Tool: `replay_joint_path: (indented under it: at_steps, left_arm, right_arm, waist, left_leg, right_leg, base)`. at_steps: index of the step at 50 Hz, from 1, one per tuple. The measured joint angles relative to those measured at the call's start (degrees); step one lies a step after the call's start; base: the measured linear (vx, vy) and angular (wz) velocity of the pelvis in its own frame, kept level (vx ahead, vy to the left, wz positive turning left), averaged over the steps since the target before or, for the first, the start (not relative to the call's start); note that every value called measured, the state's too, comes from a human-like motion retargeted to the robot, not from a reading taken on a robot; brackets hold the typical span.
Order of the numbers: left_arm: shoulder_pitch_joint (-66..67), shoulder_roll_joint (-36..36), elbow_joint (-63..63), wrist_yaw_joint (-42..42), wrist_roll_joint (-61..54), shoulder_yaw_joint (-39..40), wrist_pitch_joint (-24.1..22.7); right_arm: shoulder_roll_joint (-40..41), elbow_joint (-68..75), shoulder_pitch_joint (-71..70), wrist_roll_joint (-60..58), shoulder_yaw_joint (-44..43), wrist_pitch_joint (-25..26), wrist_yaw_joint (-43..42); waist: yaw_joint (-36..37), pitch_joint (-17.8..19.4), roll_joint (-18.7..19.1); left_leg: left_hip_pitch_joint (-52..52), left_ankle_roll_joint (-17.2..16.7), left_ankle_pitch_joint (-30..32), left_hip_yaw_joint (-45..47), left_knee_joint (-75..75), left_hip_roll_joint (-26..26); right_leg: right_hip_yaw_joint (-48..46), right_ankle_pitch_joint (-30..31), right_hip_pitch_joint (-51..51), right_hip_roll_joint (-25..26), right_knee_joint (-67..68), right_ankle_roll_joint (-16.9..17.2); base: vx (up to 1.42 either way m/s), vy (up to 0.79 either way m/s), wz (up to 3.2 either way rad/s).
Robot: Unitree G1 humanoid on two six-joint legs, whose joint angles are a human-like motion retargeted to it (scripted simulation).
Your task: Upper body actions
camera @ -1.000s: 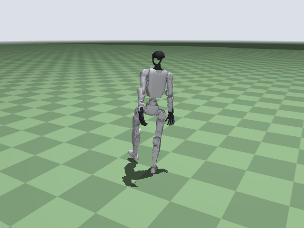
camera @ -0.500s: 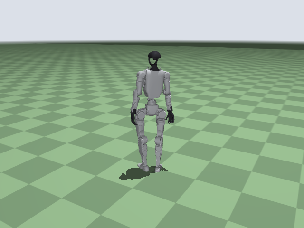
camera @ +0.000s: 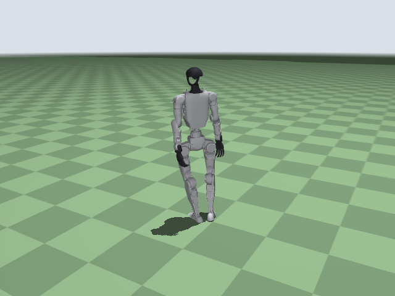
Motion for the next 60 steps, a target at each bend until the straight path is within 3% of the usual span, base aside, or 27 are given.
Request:
replay_joint_path:
  at_steps: [10, 18, 27, 35, 38, 40, 44, 45, 48, 53, 60]
  left_arm:
    - [-8.52, 2.18, -2.78, -1.44, 0.33, -5.37, 0.0]
    - [-13.22, 0.41, -10.22, -2.14, 0.52, -9.88, -2.1]
    - [-9.71, -1.53, -10.92, -1.66, 1.42, -10.07, -3.7]
    - [-3.63, -0.62, -0.92, -1.58, 1.76, -4.18, -0.38]
    - [-1.47, 0.08, 1.33, -1.66, 0.67, -2.3, 0.89]
    - [-0.23, 0.61, 2.16, -1.42, -0.09, -1.12, 1.16]
    - [0.59, -0.19, 2.02, 0.86, -1.47, 0.2, 0.9]
    - [0.56, -0.95, 1.79, 2.3, -1.94, 0.79, 0.54]
    - [1.19, -2.77, -0.22, 3.26, -5.51, 1.83, -2.29]
    - [-1.68, -3.57, -2.13, 0.47, -5.07, 0.98, -1.63]
    - [-3.62, -3.76, -8.27, -1.09, -2.59, -3.33, -2.95]
  right_arm:
    - [-1.41, 3.33, 2.33, 2.32, -2.22, 0.65, -2.62]
    - [-1.33, 6.59, 5.05, 6.43, -5.06, 1.71, -3.34]
    - [-1.43, 5.6, 5.49, 3.31, -4.97, 2.6, -2.9]
    - [-1.2, 1.25, 2.67, 2.95, -3.29, 1.24, -1.7]
    - [-0.83, 0.09, 1.57, 2.81, -2.44, 0.83, -1.22]
    - [-0.58, -0.51, 0.92, 2.44, -1.88, 0.69, -0.43]
    - [-0.54, -0.85, -0.05, 0.92, -2.94, 1.0, 0.99]
    - [-0.67, -1.0, -0.23, 0.88, -3.38, 1.03, 0.82]
    - [-0.85, -2.32, -0.76, 1.58, -2.01, 0.37, 0.62]
    - [-0.58, -3.38, -1.12, 3.14, -1.07, 0.23, 0.99]
    - [-0.31, -0.09, 0.49, 1.79, -2.1, 1.65, 1.73]
  waist:
    - [-9.91, 9.82, -0.04]
    - [-13.98, 12.6, 3.38]
    - [-10.37, 9.67, 1.91]
    - [-4.83, 3.01, -0.99]
    - [-2.88, 1.49, -1.89]
    - [-1.31, 1.27, -2.81]
    - [4.54, -1.66, -3.07]
    - [4.52, -2.9, -2.86]
    - [2.8, -1.93, -2.2]
    - [-0.89, -0.89, -0.87]
    - [1.13, -2.52, -0.53]
  left_leg:
    - [4.13, 2.19, 0.45, -3.9, 1.16, 0.76]
    - [3.81, 2.95, 2.3, -7.22, 0.51, 3.95]
    - [4.48, 2.32, 0.6, -4.67, 0.29, 1.9]
    - [1.06, 1.11, -0.68, 1.03, -0.45, -0.18]
    - [-0.07, 0.34, -0.99, 2.48, -0.29, -0.45]
    - [0.49, -0.4, -1.36, 3.57, -0.27, -0.83]
    - [-1.17, -1.74, -1.56, 7.13, -0.38, 0.21]
    - [-2.55, -2.02, -1.45, 6.54, -0.05, 0.67]
    - [-1.9, -2.16, -0.85, 5.87, -0.33, 0.75]
    - [-1.69, -2.76, -0.13, 3.18, -0.02, 1.62]
    - [-1.75, -4.43, 0.16, 3.68, -0.16, 2.98]
  right_leg:
    - [3.1, -2.6, -19.71, 3.7, -15.69, -3.95]
    - [1.83, -2.76, -29.79, 2.36, -17.98, -6.19]
    - [-0.7, -0.96, -17.64, 1.11, -15.11, -3.22]
    - [5.4, 8.96, -0.01, 2.76, -9.48, 2.43]
    - [2.07, -0.02, 6.89, 2.99, -11.59, 3.59]
    - [-8.14, -0.52, 9.42, 2.56, -16.54, 0.83]
    - [-0.34, 2.37, 5.96, 2.13, -18.43, 3.64]
    - [-3.0, 2.74, 4.98, 2.08, -18.56, 3.48]
    - [0.34, 1.79, 5.34, 3.78, -18.26, 1.44]
    - [-1.98, 1.05, 7.12, 4.77, -18.53, 0.67]
    - [-1.07, 0.95, 6.6, 5.95, -18.47, -0.79]
  base:
    - [-0.02, -0.06, 0.44]
    - [-0.06, -0.02, 0.37]
    - [0.04, -0.02, -0.24]
    - [0.01, -0.13, -0.64]
    - [-0.06, -0.18, -0.46]
    - [-0.04, -0.2, -0.53]
    - [-0.1, -0.14, -0.68]
    - [-0.15, -0.12, 0.21]
    - [-0.07, -0.17, 0.33]
    - [-0.14, -0.12, 0.49]
    - [-0.04, -0.1, -0.06]
